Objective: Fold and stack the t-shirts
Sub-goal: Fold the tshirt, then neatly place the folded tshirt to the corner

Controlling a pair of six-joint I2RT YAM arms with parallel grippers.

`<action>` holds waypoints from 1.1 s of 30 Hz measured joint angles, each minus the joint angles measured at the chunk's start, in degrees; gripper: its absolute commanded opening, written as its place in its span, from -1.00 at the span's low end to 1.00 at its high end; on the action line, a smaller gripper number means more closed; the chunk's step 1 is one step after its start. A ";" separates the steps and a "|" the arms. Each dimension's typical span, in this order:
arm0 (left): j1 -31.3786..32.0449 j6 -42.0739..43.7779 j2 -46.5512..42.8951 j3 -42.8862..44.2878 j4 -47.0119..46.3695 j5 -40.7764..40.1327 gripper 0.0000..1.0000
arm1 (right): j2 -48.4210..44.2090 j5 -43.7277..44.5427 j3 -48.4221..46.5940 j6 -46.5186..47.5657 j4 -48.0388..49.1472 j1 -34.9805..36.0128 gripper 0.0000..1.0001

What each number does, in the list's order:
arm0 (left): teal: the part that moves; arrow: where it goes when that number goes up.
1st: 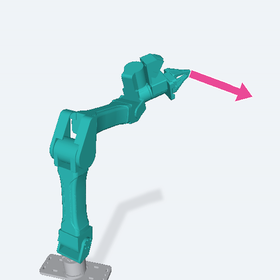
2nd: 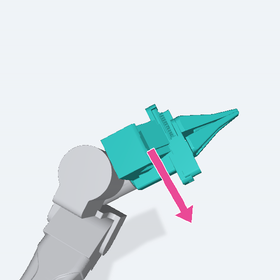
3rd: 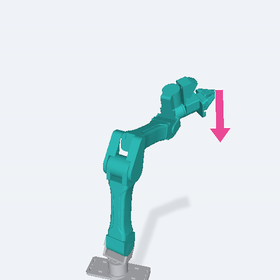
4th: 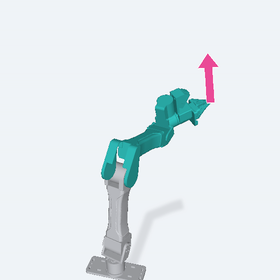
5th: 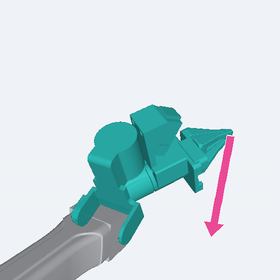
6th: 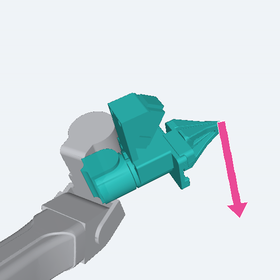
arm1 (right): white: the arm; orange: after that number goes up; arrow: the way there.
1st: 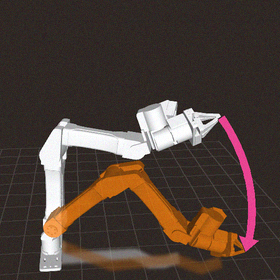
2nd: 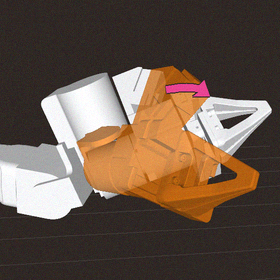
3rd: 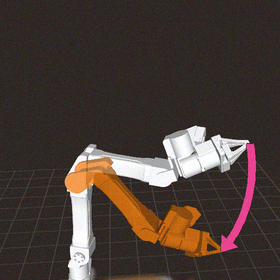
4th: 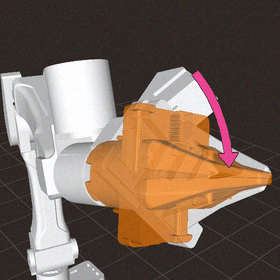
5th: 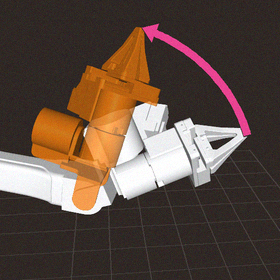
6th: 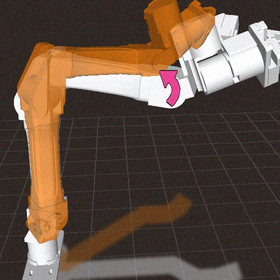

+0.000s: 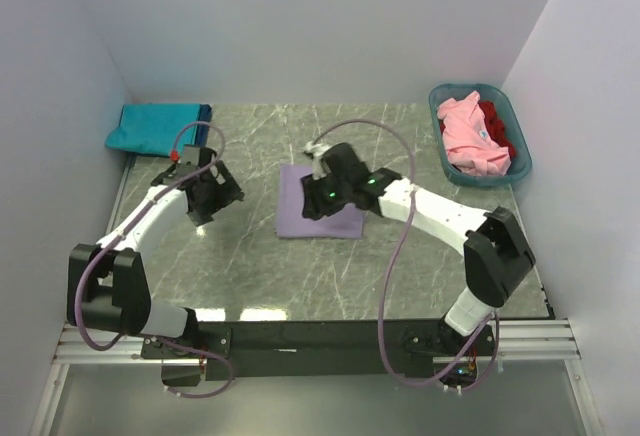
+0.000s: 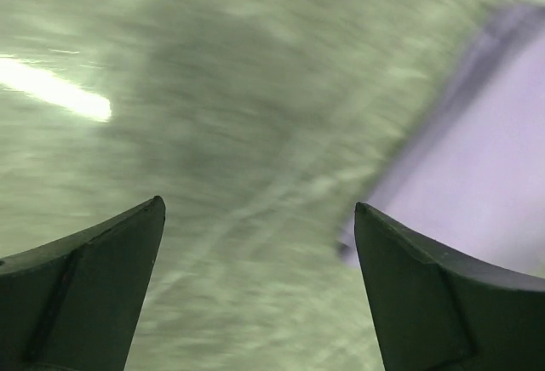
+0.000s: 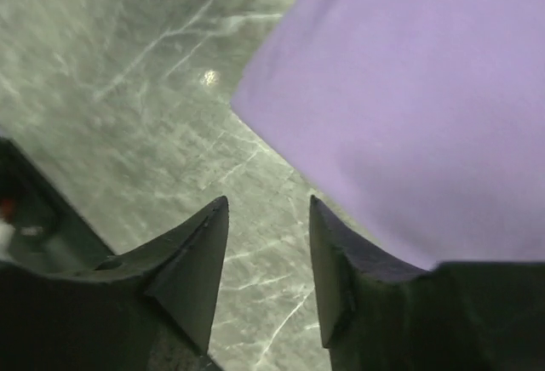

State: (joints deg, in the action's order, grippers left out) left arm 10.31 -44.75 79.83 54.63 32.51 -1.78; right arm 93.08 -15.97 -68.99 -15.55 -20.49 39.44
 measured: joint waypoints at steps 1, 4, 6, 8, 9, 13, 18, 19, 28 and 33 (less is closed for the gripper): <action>-1.38 0.85 -0.09 0.00 0.87 -1.16 0.99 | 0.42 2.64 -1.25 1.40 -0.52 2.91 0.04; -6.19 2.95 -0.55 -0.81 2.21 -2.23 0.99 | 3.19 10.10 -4.90 5.25 -2.10 9.53 0.11; -9.05 3.87 -1.25 -2.38 2.10 -1.99 0.99 | 6.21 14.62 -7.30 7.76 -2.78 13.09 0.12; -11.67 4.70 -1.79 -4.31 1.81 -1.25 0.99 | 9.33 18.01 -9.22 9.75 -3.26 15.78 0.12; -12.61 4.96 -1.90 -5.20 1.57 -0.72 0.99 | 10.93 19.67 -10.23 10.69 -3.69 16.90 0.13; -14.38 5.75 -1.99 -7.06 1.05 2.23 0.99 | 16.68 24.50 -13.68 13.79 -4.74 20.02 0.13; -14.67 6.64 -1.99 -7.06 -0.55 4.76 0.99 | 22.23 28.24 -16.52 16.70 -4.81 22.27 0.10; -14.75 6.67 -1.99 -7.06 -0.68 5.11 0.99 | 23.10 28.81 -16.92 17.14 -4.79 22.53 0.08; -15.17 6.64 -1.64 -7.06 -2.05 7.69 0.99 | 29.22 32.46 -20.17 20.37 -4.57 23.26 -0.27; -15.23 6.67 0.76 -7.06 -2.97 10.19 0.99 | 29.75 33.94 -20.70 21.64 -4.39 23.32 -0.99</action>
State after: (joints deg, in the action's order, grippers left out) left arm -4.93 -38.09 80.60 47.57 29.54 8.40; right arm 122.83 17.98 -89.69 6.09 -24.88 62.76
